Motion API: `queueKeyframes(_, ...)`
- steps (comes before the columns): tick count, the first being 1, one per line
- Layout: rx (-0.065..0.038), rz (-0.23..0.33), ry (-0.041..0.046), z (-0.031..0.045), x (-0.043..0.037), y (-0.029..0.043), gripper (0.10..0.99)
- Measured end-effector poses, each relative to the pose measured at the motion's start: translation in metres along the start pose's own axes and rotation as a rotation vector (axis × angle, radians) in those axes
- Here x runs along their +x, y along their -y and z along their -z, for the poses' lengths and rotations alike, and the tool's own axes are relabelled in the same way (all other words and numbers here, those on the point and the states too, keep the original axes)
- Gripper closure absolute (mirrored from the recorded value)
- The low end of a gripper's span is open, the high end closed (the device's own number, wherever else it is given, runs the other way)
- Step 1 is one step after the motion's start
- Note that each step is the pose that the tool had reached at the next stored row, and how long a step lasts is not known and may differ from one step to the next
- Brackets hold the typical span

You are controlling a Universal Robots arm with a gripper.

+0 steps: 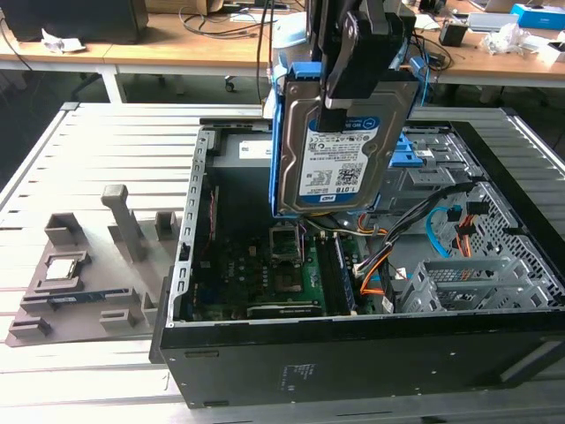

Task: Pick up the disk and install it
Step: 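Pick up the disk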

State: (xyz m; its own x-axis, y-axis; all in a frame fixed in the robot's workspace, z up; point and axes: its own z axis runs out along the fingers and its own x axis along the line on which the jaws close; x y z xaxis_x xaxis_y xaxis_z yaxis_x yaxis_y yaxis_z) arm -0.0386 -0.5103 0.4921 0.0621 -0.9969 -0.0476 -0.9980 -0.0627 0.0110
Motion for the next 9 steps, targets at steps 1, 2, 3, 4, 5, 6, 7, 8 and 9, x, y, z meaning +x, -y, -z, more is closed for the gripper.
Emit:
queueKeyframes(1, 0.000, 0.000, 0.0000, -0.0003, 0.0018, -0.0001, 0.718)
queueKeyframes(2, 0.000, 0.000, 0.0000, -0.0005, 0.0029, -0.0002, 0.718)
queueKeyframes(3, 0.000, 0.000, -0.0001, -0.0006, 0.0037, -0.0003, 0.718)
queueKeyframes(4, 0.000, 0.000, 0.0000, -0.0009, 0.0051, -0.0003, 0.718)
queueKeyframes(5, 0.000, 0.000, 0.0000, -0.0010, 0.0061, -0.0004, 0.718)
queueKeyframes(6, 0.000, 0.000, -0.0001, -0.0012, 0.0072, -0.0004, 0.718)
queueKeyframes(7, 0.000, 0.000, -0.0001, -0.0014, 0.0082, -0.0005, 0.718)
queueKeyframes(8, 0.000, 0.000, 0.0000, -0.0017, 0.0094, -0.0006, 0.718)
queueKeyframes(9, 0.000, 0.000, -0.0001, -0.0019, 0.0109, -0.0007, 0.718)
